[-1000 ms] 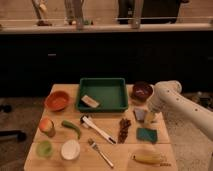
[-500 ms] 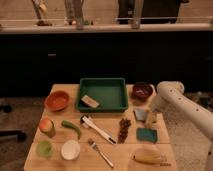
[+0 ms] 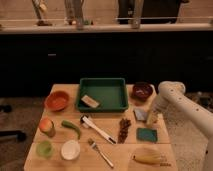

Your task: Place towel in tray

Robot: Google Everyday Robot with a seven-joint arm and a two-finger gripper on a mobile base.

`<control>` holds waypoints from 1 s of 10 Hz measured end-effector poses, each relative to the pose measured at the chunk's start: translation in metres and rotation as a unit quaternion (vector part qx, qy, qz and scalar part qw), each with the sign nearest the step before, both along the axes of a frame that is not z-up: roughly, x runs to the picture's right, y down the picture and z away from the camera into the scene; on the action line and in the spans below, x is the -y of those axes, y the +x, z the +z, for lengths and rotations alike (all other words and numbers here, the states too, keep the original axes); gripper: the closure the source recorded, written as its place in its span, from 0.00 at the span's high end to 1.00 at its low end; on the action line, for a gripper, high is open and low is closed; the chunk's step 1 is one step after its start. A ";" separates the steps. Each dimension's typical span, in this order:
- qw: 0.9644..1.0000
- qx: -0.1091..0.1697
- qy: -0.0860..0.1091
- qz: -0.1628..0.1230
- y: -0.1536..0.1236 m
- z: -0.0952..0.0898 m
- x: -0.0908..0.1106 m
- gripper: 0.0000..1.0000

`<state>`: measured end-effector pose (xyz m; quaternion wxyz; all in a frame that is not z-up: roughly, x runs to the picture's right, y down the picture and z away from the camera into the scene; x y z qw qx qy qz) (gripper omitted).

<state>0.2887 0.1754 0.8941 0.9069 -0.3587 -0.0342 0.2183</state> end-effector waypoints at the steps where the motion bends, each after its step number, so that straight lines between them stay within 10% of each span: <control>1: 1.000 0.001 0.000 0.000 -0.001 0.001 0.000 0.62; 7: 1.000 0.005 0.001 0.007 0.001 -0.006 0.007 0.03; 10: 0.999 0.012 0.016 0.026 0.009 -0.026 0.023 0.00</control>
